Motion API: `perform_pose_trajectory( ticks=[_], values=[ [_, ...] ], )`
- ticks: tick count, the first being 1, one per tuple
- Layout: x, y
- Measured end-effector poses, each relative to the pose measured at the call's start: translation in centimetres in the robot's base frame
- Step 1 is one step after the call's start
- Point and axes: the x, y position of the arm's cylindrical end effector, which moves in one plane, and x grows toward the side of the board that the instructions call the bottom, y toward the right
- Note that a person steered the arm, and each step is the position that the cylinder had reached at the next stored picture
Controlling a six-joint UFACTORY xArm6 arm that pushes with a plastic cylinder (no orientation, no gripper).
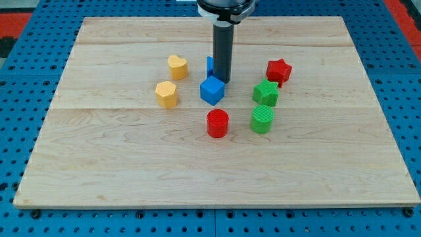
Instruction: Separate the blue cube and blue triangle from each other
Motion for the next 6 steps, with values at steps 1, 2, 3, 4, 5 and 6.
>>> perform_pose_trajectory(
  ticks=[1, 2, 3, 4, 5, 6],
  values=[
    [0.2, -0.5],
    [0.3, -0.9],
    [0.3, -1.0],
    [-0.3, -1.0],
    [-1.2, -1.0],
    [-1.2, -1.0]
  ],
)
